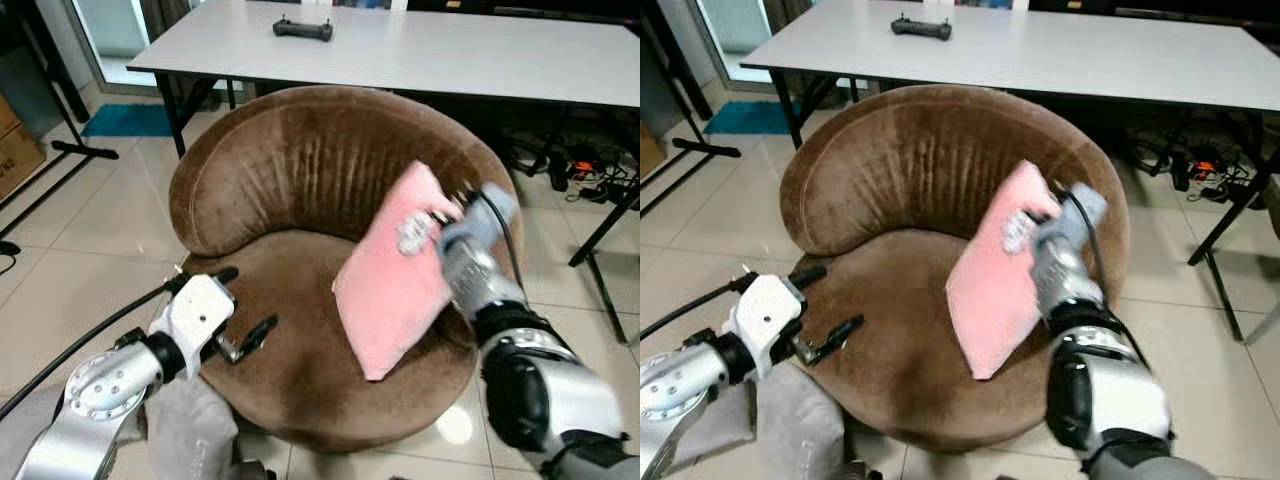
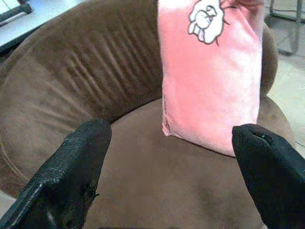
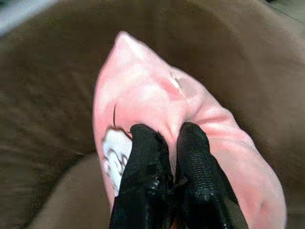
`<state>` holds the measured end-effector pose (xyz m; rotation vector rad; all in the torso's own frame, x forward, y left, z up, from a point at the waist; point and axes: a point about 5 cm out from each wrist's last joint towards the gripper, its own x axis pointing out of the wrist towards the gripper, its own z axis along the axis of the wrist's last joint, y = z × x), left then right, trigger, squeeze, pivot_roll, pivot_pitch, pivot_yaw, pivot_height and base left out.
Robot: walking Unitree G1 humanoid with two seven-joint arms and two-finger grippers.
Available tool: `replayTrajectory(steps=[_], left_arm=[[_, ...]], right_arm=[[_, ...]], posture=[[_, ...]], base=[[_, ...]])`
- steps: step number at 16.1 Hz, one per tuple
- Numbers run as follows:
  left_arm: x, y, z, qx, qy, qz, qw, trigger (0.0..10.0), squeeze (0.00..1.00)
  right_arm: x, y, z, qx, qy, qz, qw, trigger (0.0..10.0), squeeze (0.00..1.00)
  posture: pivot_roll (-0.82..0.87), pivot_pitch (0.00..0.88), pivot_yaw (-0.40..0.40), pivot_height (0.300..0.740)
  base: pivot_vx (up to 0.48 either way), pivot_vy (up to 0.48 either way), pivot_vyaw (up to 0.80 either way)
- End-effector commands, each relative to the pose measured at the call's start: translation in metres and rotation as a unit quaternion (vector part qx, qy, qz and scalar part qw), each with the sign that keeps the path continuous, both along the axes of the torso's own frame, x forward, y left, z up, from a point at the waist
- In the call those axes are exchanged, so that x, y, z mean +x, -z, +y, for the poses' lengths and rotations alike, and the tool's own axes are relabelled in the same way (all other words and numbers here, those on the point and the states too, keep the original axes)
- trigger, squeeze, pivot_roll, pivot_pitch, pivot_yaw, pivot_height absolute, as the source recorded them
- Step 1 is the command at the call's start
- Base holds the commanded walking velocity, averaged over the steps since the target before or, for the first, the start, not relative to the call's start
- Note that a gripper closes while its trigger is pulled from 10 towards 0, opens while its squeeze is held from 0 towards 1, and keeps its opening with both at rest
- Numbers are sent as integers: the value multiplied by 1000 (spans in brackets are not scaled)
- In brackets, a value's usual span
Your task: Move the pillow to the sofa from floor
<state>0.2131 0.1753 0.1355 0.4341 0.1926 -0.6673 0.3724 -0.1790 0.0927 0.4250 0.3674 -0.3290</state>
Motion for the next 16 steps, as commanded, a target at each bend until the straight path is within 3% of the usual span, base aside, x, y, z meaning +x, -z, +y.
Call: replayTrajectory(steps=[1, 2, 3, 4, 7, 10, 12, 13, 14, 15, 16], left_arm=[[-2, -9, 2, 5, 6, -8, 1000, 10000, 0], [-2, -10, 2, 6, 6, -7, 1000, 10000, 0], [-3, -11, 4, 7, 6, -5, 1000, 10000, 0], [-3, -11, 4, 7, 7, -2, 1000, 10000, 0], [-5, -8, 2, -4, 13, 15, 1000, 10000, 0], [-1, -4, 2, -23, -4, 16, 1000, 10000, 0], [6, -6, 0, -57, -40, -8, 998, 10000, 0], [10, -9, 1, -75, -88, -34, 993, 10000, 0], [12, -9, 0, -78, -130, -55, 987, 10000, 0], [12, -8, 0, -76, -140, -61, 985, 10000, 0], [11, -5, -1, -66, -159, -67, 983, 10000, 0]], right_arm=[[-6, 9, -12, -52, 5, 22, 998, 10000, 0], [-7, 9, -14, -64, 4, 25, 998, 10000, 0], [-7, 9, -21, -67, 5, 23, 997, 10000, 129], [-6, 7, -25, -62, -2, 13, 998, 10000, 1000], [0, -4, -29, -25, -8, -32, 999, 10000, 1000], [5, -21, -39, -31, -4, -81, 996, 10000, 1000], [9, -39, -49, -42, -17, -137, 990, 10000, 1000], [9, -46, -48, -65, -55, -171, 982, 10000, 1000], [3, -46, -41, -107, -106, -195, 969, 10000, 1000], [0, -45, -38, -121, -123, -201, 964, 10000, 1000], [-13, -36, -30, -125, -141, -196, 962, 10000, 1000]], posture=[[208, 0, -24, 740], [208, 0, -24, 740], [211, 0, -24, 740], [210, 0, -24, 740], [199, 0, -27, 740], [186, 0, -33, 740], [168, 0, -53, 740], [158, 0, -61, 740], [125, 0, -60, 740], [125, 0, -60, 740], [101, 0, -56, 740]], base=[[0, 0, 0], [0, 0, 0], [0, 0, 0], [0, 0, 0], [0, 0, 0], [0, 0, 0], [0, 0, 0], [0, 0, 0], [0, 0, 0], [0, 0, 0], [0, 0, 0]])
